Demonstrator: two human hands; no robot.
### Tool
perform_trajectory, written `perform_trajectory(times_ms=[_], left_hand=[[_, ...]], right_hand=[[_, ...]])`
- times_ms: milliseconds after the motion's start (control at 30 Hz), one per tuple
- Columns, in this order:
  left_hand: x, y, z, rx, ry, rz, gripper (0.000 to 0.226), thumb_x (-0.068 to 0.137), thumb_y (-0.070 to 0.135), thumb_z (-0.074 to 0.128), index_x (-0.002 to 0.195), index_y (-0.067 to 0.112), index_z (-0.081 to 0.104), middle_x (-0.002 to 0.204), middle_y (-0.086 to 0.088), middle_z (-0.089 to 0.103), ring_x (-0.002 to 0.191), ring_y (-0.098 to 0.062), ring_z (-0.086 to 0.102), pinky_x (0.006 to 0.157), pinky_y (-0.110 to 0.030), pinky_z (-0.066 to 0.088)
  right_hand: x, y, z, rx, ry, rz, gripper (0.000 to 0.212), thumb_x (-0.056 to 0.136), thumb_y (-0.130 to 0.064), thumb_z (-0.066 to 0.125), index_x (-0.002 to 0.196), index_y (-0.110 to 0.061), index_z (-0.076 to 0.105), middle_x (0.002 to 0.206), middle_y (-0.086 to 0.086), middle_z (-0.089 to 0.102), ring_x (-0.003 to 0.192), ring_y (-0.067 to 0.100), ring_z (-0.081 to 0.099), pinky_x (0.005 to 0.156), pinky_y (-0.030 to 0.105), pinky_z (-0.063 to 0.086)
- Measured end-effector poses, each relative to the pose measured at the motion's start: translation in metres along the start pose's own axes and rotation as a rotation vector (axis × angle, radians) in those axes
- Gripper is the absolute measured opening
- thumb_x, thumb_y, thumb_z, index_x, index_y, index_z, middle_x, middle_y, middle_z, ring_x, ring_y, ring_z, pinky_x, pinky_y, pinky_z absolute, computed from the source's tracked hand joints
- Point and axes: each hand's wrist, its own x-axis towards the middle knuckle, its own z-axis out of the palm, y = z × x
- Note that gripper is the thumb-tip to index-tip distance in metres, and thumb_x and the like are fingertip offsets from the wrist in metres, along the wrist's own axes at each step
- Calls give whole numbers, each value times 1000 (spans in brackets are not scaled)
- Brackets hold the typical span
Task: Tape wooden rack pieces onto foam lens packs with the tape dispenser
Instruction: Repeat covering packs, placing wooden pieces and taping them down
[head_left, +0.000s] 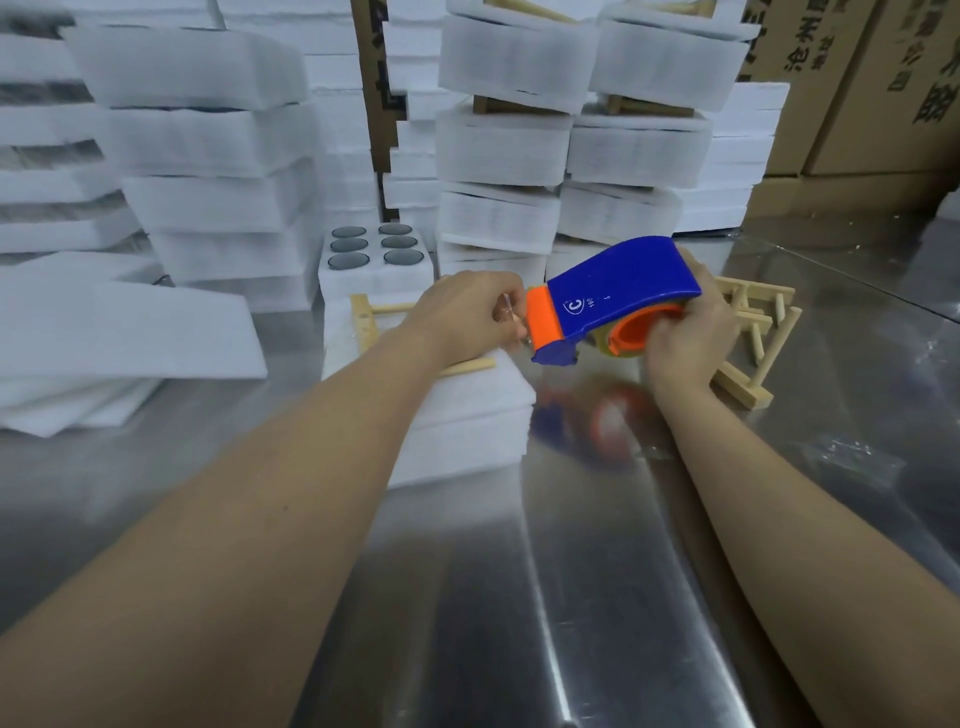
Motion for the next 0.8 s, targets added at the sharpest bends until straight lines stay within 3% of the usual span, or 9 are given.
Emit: perform_trajectory(times_ms=[133, 267, 400, 567, 667, 800], left_hand=[[-1, -2, -1, -137, 21, 36, 17, 74, 26, 77, 80, 28, 61, 76, 10, 69, 81, -12, 64, 73, -30, 47], [-2, -3, 0, -144, 25, 32, 14, 78, 28, 74, 84, 28, 61, 70, 16, 66, 74, -3, 59, 64, -25, 39], [-1, -2, 1, -82, 24, 28, 8, 93, 29, 53, 86, 31, 56, 83, 13, 70, 80, -12, 56, 69, -27, 40], [-2, 2, -1, -79, -12, -18, 20, 96, 17, 40, 87, 31, 54, 77, 18, 65, 73, 2, 51, 75, -28, 31], [-2, 3, -1, -72, -39, -33, 21, 93, 13, 40, 89, 30, 53, 88, 13, 69, 87, -11, 55, 78, -30, 33], [-3, 4, -3, -65, -44, -35, 20, 94, 14, 39, 96, 25, 56, 97, 7, 71, 96, -19, 57, 85, -34, 43]], right_hand=[[5, 6, 1, -94, 26, 19, 44, 88, -14, 52, 131, -27, 58, 128, -4, 63, 116, 17, 57, 89, 27, 39], [16, 13, -6, -22, 133, 313, 45, 90, -15, 49, 130, -33, 57, 126, -7, 63, 116, 17, 55, 90, 20, 29], [21, 12, -8, -155, 20, 449, 67, 84, -5, 50, 147, -26, 36, 131, 5, 59, 121, 29, 54, 99, 42, 39], [24, 9, -6, -185, -178, 510, 75, 90, -29, 49, 154, -16, 12, 153, 15, 31, 134, 38, 37, 103, 51, 36], [20, 8, -4, -147, -209, 547, 75, 93, -40, 46, 153, -8, 15, 156, 17, 21, 138, 37, 30, 106, 46, 30], [14, 5, -4, -195, -89, 427, 54, 94, -36, 43, 142, -12, 40, 146, 12, 39, 134, 31, 34, 101, 40, 32]])
